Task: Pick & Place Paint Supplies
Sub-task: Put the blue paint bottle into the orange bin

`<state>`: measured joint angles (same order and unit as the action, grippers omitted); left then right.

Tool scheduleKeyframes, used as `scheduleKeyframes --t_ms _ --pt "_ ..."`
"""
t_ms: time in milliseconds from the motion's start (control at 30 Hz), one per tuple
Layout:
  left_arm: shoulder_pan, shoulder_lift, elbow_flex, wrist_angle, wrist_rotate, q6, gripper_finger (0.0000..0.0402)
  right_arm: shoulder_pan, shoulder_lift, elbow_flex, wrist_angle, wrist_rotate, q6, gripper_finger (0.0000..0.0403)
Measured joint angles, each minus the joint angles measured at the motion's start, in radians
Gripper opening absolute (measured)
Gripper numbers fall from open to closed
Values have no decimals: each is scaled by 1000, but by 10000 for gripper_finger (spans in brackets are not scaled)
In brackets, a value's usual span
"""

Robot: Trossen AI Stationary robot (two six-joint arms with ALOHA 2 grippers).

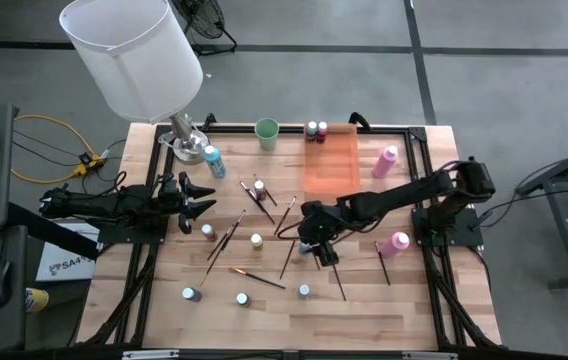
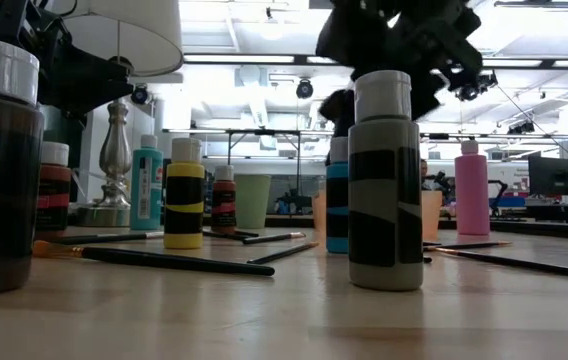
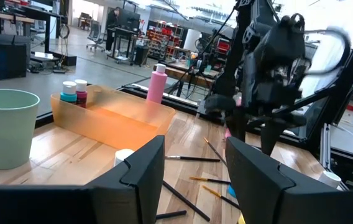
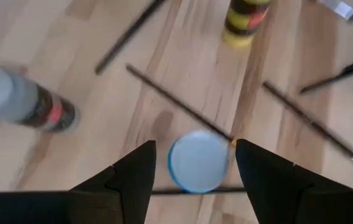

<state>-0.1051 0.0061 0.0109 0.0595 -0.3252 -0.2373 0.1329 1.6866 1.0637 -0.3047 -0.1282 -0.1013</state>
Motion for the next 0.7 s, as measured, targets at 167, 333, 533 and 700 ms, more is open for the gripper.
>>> scheduleKeyframes --t_ms 167,333,533,700 --pt "0 0 0 0 0 0 168 5 9 3 42 -2 0 215" --pt "0 0 0 0 0 0 168 5 9 3 28 25 4 215" --pt "0 0 0 0 0 0 168 2 9 2 21 23 44 184" --pt "0 0 0 0 0 0 168 2 9 2 23 22 56 128"
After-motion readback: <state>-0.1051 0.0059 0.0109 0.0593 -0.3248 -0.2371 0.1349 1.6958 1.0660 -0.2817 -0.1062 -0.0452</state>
